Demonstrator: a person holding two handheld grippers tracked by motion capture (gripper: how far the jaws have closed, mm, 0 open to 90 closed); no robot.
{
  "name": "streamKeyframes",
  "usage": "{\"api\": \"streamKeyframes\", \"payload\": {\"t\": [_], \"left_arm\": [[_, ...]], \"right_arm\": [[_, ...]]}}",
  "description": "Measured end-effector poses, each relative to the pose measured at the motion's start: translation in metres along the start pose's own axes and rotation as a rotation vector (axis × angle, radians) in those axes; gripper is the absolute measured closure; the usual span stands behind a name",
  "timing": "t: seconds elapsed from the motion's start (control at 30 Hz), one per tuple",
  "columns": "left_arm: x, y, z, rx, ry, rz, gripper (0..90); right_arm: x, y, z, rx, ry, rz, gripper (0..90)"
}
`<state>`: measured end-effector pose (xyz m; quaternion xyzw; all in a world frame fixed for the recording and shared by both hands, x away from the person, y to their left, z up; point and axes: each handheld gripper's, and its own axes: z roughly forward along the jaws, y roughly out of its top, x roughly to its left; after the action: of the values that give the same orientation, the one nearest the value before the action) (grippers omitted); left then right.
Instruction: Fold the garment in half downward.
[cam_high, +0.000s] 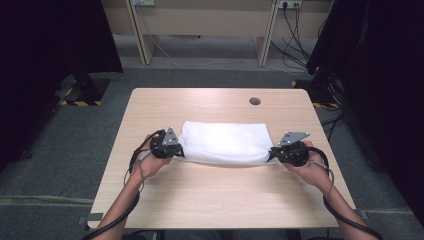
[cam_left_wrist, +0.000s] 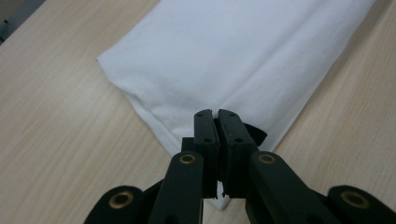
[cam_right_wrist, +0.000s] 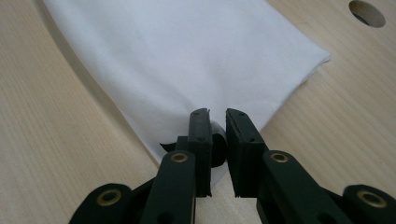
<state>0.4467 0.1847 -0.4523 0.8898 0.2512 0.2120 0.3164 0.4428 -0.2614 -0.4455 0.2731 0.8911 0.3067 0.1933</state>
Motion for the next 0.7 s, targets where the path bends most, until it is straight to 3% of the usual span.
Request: {"api": "streamKeyframes", "payload": {"t": [0.27,0.37,0.7], "left_arm": [[0.005,-0.002,0.007,0.009,-0.011,-0.032,85.8],[0.008,-0.003,0.012,0.032,-0.016,-0.045,85.8],[0.009,-0.007,0.013,0.044,-0.038,-0.066,85.1]], "right_arm": [[-0.002,-0.005,0.01,0.039,0.0,0.02,80.9],[-0.003,-0.005,0.012,0.044,0.002,0.03,80.9],[-0.006,-0.01,0.012,0.049,0.009,0.052,80.1]]}}
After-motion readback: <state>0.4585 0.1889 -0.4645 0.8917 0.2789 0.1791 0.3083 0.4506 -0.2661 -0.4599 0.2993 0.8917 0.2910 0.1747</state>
